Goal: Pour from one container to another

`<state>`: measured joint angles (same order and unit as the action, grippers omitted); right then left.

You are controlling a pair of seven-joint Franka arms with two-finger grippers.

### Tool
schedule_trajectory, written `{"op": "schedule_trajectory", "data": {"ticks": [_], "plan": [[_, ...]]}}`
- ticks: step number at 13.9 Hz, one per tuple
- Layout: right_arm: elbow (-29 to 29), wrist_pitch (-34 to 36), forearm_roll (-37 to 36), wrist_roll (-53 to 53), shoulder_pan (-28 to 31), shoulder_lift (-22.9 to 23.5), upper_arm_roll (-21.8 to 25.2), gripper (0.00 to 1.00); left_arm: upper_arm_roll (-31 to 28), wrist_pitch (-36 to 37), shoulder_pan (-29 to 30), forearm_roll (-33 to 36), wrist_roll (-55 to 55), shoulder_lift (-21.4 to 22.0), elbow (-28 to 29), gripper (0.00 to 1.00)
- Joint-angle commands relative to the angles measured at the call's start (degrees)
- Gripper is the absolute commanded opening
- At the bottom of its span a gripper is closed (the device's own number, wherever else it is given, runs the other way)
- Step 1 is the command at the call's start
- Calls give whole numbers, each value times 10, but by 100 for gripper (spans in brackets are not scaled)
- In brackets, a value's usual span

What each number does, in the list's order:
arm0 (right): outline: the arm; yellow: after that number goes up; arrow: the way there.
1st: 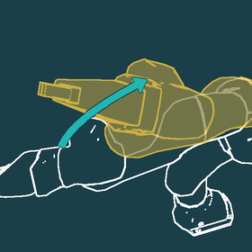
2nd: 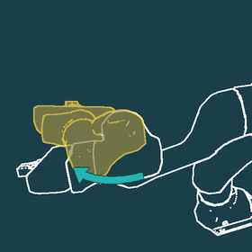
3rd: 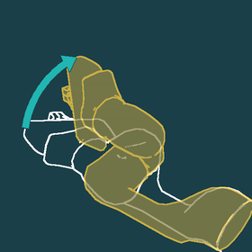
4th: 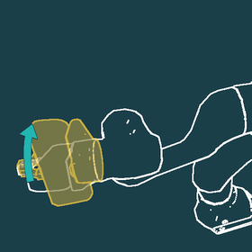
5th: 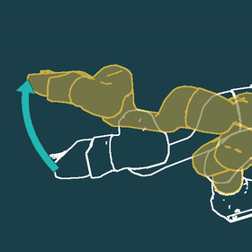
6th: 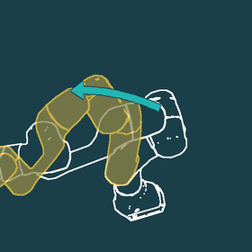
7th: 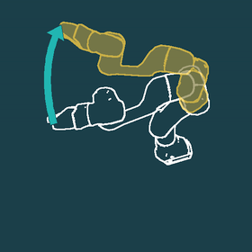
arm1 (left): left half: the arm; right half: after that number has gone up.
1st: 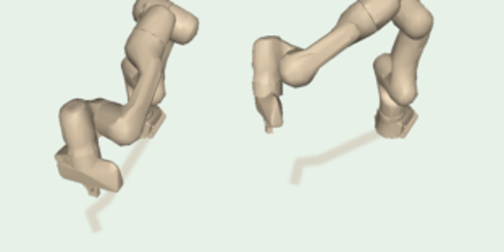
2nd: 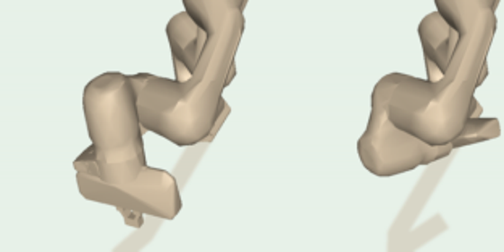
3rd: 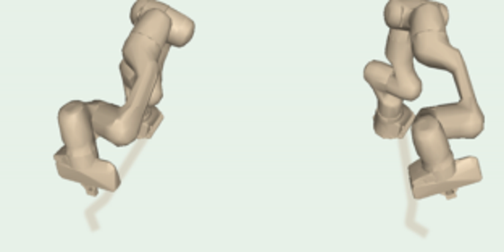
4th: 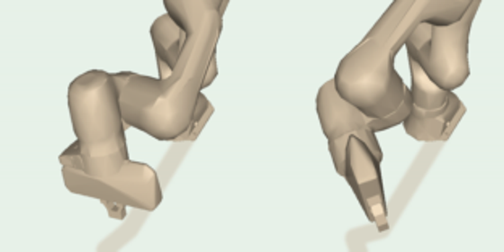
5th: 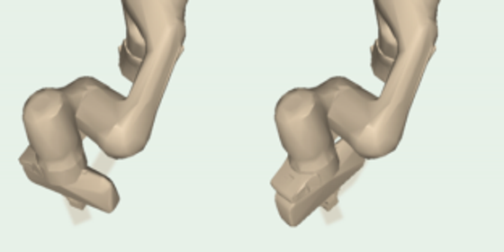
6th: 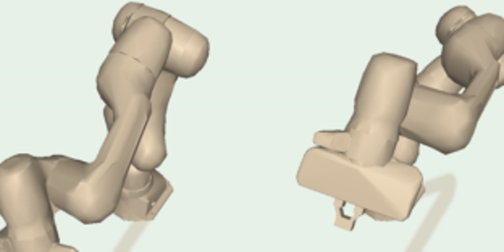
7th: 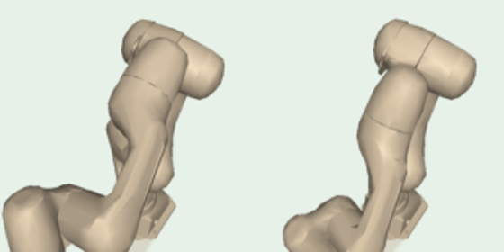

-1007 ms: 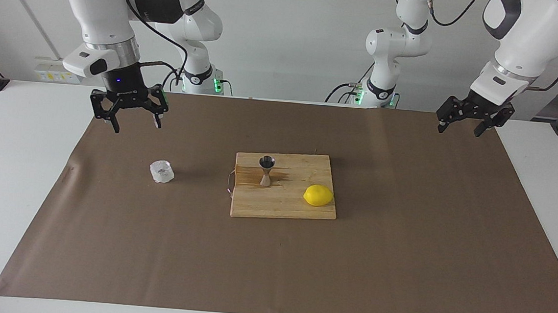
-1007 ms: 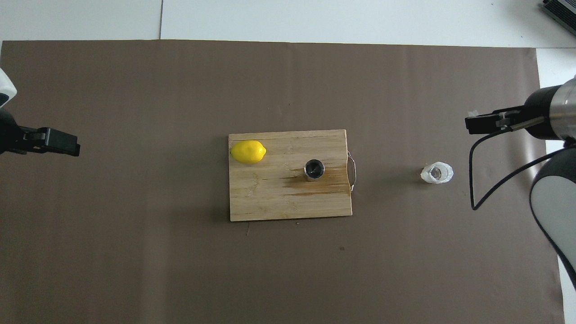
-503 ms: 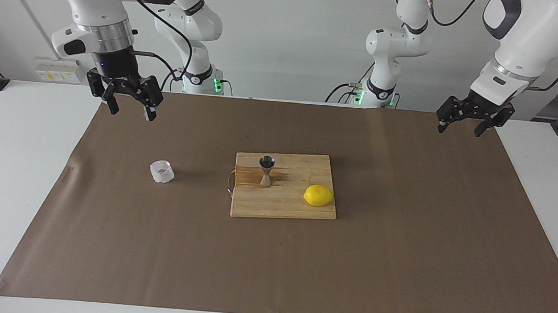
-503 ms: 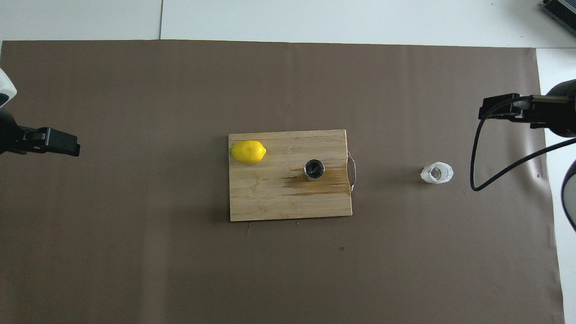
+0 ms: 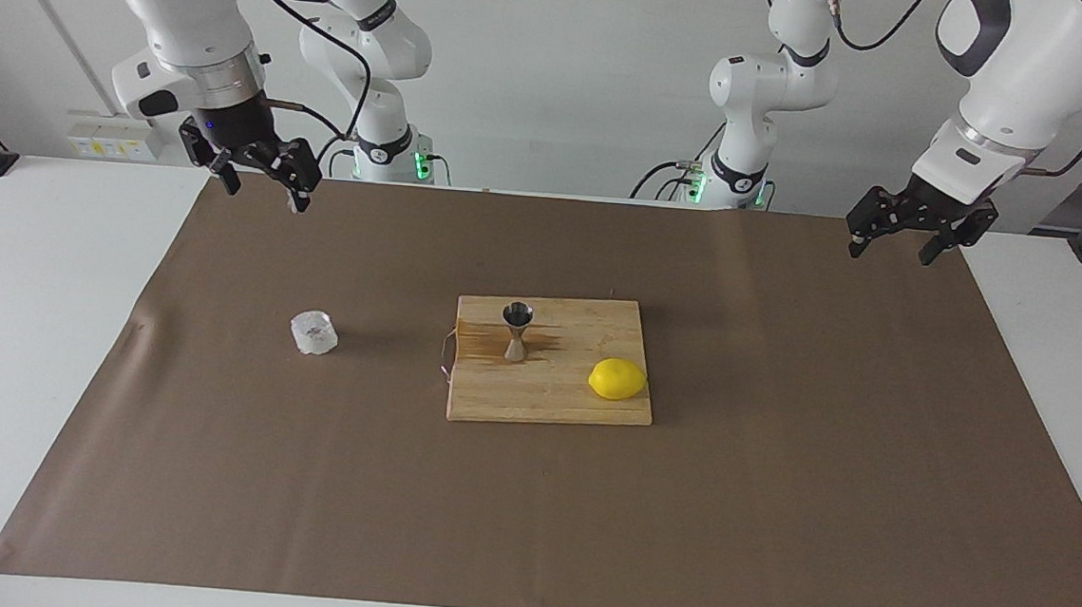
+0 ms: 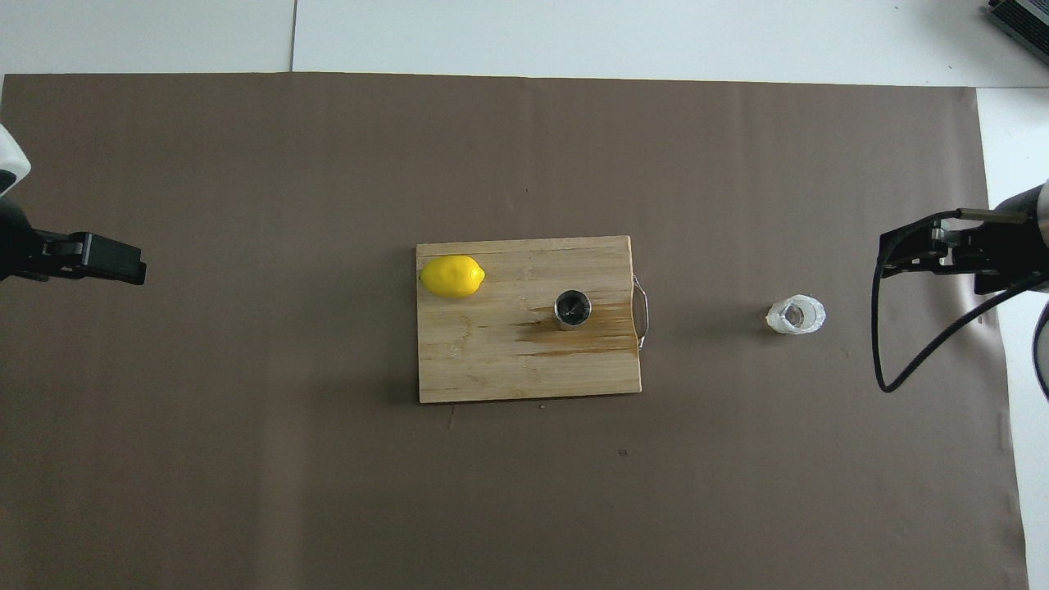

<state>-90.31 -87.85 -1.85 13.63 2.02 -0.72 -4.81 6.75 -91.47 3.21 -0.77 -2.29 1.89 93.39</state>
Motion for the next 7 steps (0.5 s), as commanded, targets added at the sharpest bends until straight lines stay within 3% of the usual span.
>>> {"op": "schedule_trajectory", "data": {"ticks": [1, 7], "plan": [[0, 5, -1, -18, 5, -4, -6, 100, 4, 0, 5, 7, -4, 6, 6, 100], [22, 0, 18, -45, 6, 4, -6, 100, 4, 0, 5, 7, -4, 6, 6, 100]]}}
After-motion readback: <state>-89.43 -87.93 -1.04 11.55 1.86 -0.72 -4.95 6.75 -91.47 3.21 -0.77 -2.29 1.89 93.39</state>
